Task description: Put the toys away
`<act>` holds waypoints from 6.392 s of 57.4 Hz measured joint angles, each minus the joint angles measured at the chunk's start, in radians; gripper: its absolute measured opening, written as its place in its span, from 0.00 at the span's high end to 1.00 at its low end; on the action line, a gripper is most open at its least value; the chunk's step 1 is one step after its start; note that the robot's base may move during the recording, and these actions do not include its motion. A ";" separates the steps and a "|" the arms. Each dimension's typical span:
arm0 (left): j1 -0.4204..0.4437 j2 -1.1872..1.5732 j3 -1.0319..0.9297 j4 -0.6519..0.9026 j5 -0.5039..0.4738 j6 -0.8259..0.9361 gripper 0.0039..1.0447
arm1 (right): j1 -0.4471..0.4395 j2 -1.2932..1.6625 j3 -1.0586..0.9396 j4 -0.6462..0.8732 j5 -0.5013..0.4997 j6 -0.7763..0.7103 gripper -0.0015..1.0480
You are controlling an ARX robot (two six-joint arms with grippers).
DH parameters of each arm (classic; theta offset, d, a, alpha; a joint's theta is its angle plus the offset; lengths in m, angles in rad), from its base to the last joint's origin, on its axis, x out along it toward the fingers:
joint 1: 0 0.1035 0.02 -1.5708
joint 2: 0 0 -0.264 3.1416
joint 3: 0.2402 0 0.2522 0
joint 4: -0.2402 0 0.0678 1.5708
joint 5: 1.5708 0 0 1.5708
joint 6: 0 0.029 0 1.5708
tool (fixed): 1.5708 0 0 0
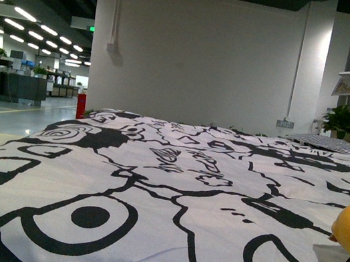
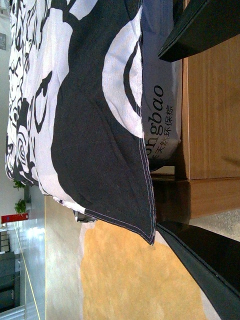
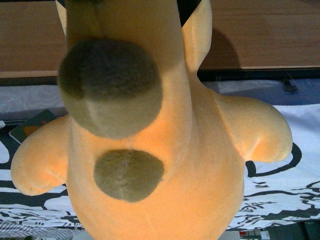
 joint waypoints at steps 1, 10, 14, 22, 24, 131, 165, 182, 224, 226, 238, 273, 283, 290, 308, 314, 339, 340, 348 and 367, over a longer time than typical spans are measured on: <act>0.000 0.000 0.000 0.000 0.000 0.000 0.06 | 0.000 0.000 0.000 0.000 0.000 0.000 0.93; 0.000 0.000 0.000 0.000 0.000 0.000 0.06 | 0.000 0.000 0.000 0.000 0.000 0.000 0.93; 0.000 0.000 0.000 0.000 0.000 0.000 0.06 | 0.000 0.000 0.000 0.000 0.000 0.000 0.93; 0.000 0.000 0.000 0.000 0.000 0.000 0.06 | 0.000 0.000 0.000 0.000 0.000 0.000 0.93; 0.000 0.000 0.000 0.000 0.000 0.000 0.06 | 0.000 0.000 0.000 0.000 0.000 0.000 0.93; 0.001 0.000 0.000 0.000 0.001 0.000 0.06 | 0.004 0.000 0.000 -0.001 0.006 0.000 0.93; 0.001 0.000 0.000 0.000 0.000 0.000 0.06 | 0.004 0.000 0.000 -0.001 -0.001 0.000 0.93; 0.001 0.000 0.000 0.000 0.000 0.000 0.06 | 0.004 0.000 0.000 -0.001 0.000 0.000 0.93; 0.001 0.000 0.000 0.000 0.000 0.000 0.06 | 0.004 -0.001 0.000 -0.001 0.002 0.000 0.93; 0.001 0.000 0.000 0.000 -0.001 0.000 0.06 | 0.004 -0.001 0.000 -0.001 0.002 0.000 0.93; 0.001 -0.001 0.000 0.000 0.000 0.000 0.06 | 0.004 -0.001 0.000 -0.001 0.002 0.000 0.93; 0.001 -0.001 0.000 0.000 0.000 0.000 0.06 | 0.004 -0.001 0.000 -0.001 0.002 0.000 0.93; 0.001 -0.001 0.000 0.000 -0.001 0.000 0.06 | 0.004 -0.001 0.000 -0.001 0.001 0.000 0.93; 0.001 -0.001 0.000 0.000 0.000 0.000 0.06 | 0.004 0.000 0.000 -0.001 0.002 0.000 0.93; 0.001 -0.001 0.000 0.000 0.000 0.000 0.06 | 0.004 -0.001 0.000 -0.001 0.002 0.000 0.93; 0.001 0.000 0.000 0.000 0.000 0.000 0.06 | 0.004 0.000 0.000 -0.001 0.002 0.000 0.93; 0.001 -0.001 0.000 0.000 0.000 0.000 0.06 | 0.004 0.000 0.000 -0.001 0.001 0.000 0.93; 0.001 -0.001 0.000 0.000 0.000 0.000 0.06 | 0.004 0.000 0.000 -0.001 0.001 0.000 0.93; 0.002 -0.001 0.000 0.000 -0.006 0.000 0.06 | 0.005 0.000 0.000 -0.001 -0.012 0.000 0.93; 0.002 0.000 0.000 0.000 -0.003 0.000 0.06 | 0.005 0.000 0.000 -0.001 0.003 0.000 0.93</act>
